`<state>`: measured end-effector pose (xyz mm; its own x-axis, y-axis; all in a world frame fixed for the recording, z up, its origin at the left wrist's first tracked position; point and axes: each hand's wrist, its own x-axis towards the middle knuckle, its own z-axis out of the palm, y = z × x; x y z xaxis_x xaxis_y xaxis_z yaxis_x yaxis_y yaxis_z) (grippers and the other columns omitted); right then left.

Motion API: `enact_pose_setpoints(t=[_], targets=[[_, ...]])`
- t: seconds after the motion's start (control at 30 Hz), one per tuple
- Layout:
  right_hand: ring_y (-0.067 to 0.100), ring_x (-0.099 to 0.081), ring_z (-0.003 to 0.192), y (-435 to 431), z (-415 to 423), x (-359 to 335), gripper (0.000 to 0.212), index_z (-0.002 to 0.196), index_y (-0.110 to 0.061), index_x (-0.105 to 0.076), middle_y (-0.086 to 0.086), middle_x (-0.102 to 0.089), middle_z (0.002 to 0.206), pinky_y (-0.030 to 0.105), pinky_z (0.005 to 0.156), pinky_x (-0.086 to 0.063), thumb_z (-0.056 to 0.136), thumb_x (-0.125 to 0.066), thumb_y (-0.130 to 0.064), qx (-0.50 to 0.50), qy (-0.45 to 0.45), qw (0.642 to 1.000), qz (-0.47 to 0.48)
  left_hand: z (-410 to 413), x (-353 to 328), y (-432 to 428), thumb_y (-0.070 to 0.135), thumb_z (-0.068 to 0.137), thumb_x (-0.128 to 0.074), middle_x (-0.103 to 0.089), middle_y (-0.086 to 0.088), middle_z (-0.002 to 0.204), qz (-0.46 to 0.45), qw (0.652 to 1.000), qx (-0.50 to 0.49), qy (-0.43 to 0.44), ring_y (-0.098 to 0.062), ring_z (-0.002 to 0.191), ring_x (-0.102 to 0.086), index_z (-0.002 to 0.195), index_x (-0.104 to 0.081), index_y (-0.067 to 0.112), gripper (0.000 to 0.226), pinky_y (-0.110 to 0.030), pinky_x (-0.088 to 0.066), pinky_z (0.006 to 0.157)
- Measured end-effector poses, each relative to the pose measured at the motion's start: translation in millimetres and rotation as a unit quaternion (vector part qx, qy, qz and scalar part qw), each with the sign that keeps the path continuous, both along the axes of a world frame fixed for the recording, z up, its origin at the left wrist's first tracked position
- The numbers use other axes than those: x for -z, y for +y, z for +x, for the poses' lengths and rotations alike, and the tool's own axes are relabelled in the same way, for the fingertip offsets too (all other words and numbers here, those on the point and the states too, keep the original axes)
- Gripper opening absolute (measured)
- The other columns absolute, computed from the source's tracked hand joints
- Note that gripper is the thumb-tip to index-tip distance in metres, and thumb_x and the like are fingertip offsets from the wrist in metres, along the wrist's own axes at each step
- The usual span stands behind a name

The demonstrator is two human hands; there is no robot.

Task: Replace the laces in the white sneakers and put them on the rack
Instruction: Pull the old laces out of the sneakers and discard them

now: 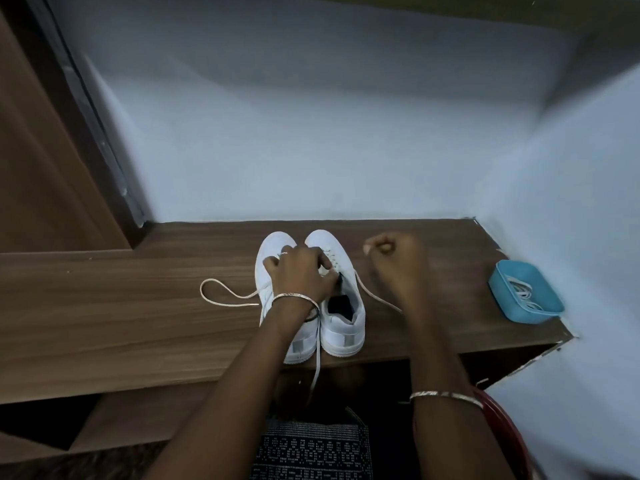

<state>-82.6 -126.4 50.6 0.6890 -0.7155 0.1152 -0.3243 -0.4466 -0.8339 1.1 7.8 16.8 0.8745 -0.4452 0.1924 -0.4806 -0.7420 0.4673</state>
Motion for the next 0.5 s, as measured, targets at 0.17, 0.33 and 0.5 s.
enact_pose_setpoints(t=[0.17,0.33,0.5], targets=[[0.014,-0.066,0.084,23.5,7.7,45.8,0.031,0.094,-0.027,-0.069,-0.009,-0.068,0.087,0.04,0.083,-0.056,0.074,-0.065,-0.004,-0.015,0.055,0.998,0.008,-6.6,18.3,-13.9,0.042,0.076,-0.066,-0.067,0.008,0.099,0.005,1.0,-0.004,-0.001,-0.019,0.111,-0.053,0.103,-0.062,0.033,0.029,-0.043,-0.023,0.09],[0.019,-0.066,0.084,30.9,14.1,57.2,0.025,0.098,-0.02,-0.069,-0.006,-0.065,0.084,0.041,0.081,-0.054,0.078,-0.068,-0.006,0.017,0.041,0.998,-0.046,-4.0,29.6,-17.6,0.039,0.08,-0.059,-0.07,0.007,0.098,-0.023,1.0,-0.017,0.004,-0.019,0.108,-0.055,0.109,-0.061,0.033,0.03,-0.042,-0.019,0.089],[0.012,-0.066,0.072,24.3,10.6,61.9,0.023,0.097,-0.024,-0.071,-0.01,-0.066,0.071,0.035,0.075,-0.056,0.076,-0.073,-0.015,0.026,0.025,0.998,-0.05,-2.1,32.4,-17.7,0.031,0.079,-0.054,-0.069,0.007,0.091,-0.028,0.999,-0.018,-0.021,-0.019,0.101,-0.057,0.105,-0.065,0.036,0.029,-0.043,-0.02,0.087]])
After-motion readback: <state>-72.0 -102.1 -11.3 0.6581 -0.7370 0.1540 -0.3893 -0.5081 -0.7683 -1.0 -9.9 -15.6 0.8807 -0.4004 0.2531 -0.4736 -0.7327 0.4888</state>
